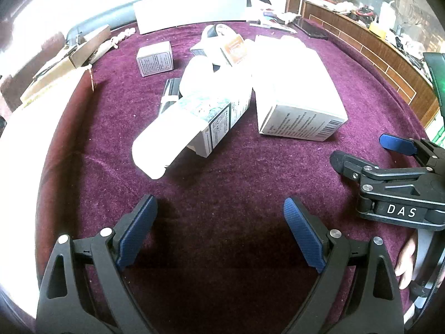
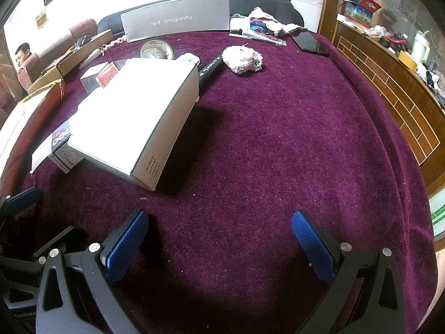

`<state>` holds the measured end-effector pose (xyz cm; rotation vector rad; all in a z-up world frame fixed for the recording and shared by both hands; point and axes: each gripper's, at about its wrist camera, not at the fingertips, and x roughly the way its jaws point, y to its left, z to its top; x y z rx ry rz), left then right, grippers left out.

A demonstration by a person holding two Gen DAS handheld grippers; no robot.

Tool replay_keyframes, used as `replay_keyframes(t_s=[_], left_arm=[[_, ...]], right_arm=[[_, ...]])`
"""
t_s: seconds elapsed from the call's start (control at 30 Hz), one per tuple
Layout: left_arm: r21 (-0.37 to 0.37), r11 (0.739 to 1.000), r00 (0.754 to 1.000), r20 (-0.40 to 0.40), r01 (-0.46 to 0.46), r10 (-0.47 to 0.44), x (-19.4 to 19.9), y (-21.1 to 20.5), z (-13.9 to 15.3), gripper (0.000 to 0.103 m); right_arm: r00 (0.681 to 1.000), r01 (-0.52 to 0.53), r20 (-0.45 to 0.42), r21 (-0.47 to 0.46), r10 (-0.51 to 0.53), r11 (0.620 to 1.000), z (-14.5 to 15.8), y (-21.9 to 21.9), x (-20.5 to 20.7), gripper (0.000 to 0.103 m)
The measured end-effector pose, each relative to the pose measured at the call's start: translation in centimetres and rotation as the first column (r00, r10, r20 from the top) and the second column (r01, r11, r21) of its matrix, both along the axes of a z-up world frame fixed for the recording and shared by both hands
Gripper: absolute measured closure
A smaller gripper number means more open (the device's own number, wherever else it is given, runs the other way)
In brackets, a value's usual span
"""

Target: Organize objects

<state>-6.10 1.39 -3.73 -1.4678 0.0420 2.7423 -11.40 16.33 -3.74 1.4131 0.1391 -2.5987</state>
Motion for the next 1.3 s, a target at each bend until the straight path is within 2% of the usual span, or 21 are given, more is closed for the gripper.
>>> replay_keyframes(t_s=[0.6, 0.67, 0.7, 0.73, 0.8, 0.9, 0.97, 1.03, 1.07, 1.13, 1.2, 1.23, 1.3], left_arm=[[-0.001, 1.0, 1.0, 0.0, -0.009, 0.009, 0.2, 0.1, 0.1, 0.009], [0.015, 1.0, 1.0, 0.014, 0.009, -0.009, -0.2, 0.6, -0.1, 0.001], [0.003, 0.999, 0.999, 0.016, 0.032, -0.032, -0.1, 0.7, 0.0, 0.001], [0.027, 0.998, 0.998, 0.005, 0.06, -0.06, 0.4, 0.4, 0.4, 0.007], [0.083, 0.991, 0.995, -0.03, 0.1, -0.098, 1.1, -1.1, 1.8, 0.009], [0.068, 0.99, 0.987, -0.109, 0.127, -0.119, 2.7, -3.4, 4.5, 0.009], [0.087, 0.988, 0.987, -0.111, 0.124, -0.115, 2.4, -5.2, 5.6, 0.009], [0.112, 0.987, 0.989, -0.102, 0.115, -0.104, 1.3, -6.3, 6.0, 0.009], [0.123, 0.983, 0.989, -0.084, 0.135, -0.125, 0.5, -6.5, 6.1, 0.011], [0.116, 0.98, 0.986, -0.061, 0.159, -0.153, -0.7, -6.4, 6.2, 0.036], [0.098, 0.976, 0.98, -0.041, 0.197, -0.194, -1.8, -5.6, 6.2, 0.037], [0.074, 0.972, 0.975, -0.024, 0.223, -0.222, -2.6, -4.8, 6.0, 0.043], [0.034, 0.969, 0.97, -0.008, 0.245, -0.245, -3.6, -4.0, 5.6, 0.046]], right_arm=[[1.0, -0.001, 0.0, -0.001, 0.001, 1.0, 0.0, 0.0, 0.0, 0.0], [1.0, -0.012, 0.0, 0.0, 0.012, 1.0, 0.0, 0.0, 0.0, 0.0], [1.0, -0.027, 0.0, 0.002, 0.027, 1.0, 0.1, 0.1, 0.0, 0.0], [0.999, -0.04, 0.001, 0.0, 0.04, 0.999, 0.0, 0.3, 0.2, 0.0], [0.999, -0.034, -0.006, -0.018, 0.033, 0.999, 0.1, 0.5, -0.4, 0.0], [1.0, 0.005, -0.02, -0.074, -0.006, 0.997, 0.4, 1.8, -0.2, 0.0], [0.999, 0.013, -0.035, -0.129, -0.018, 0.992, 0.6, 2.4, -0.1, 0.0], [0.999, 0.011, -0.03, -0.135, -0.016, 0.991, 0.7, 2.4, -0.1, 0.0], [0.999, 0.013, -0.028, -0.127, -0.016, 0.992, 0.8, 2.3, -0.1, 0.0], [1.0, 0.004, -0.03, -0.114, -0.008, 0.993, 0.9, 2.1, 0.1, 0.0], [1.0, 0.002, -0.031, -0.09, -0.005, 0.996, 0.9, 1.9, 0.1, 0.0], [1.0, 0.002, -0.028, -0.087, -0.004, 0.996, 0.9, 1.9, 0.1, 0.0], [0.999, 0.0, -0.045, -0.088, -0.004, 0.996, 0.9, 2.1, 0.2, 0.0]])
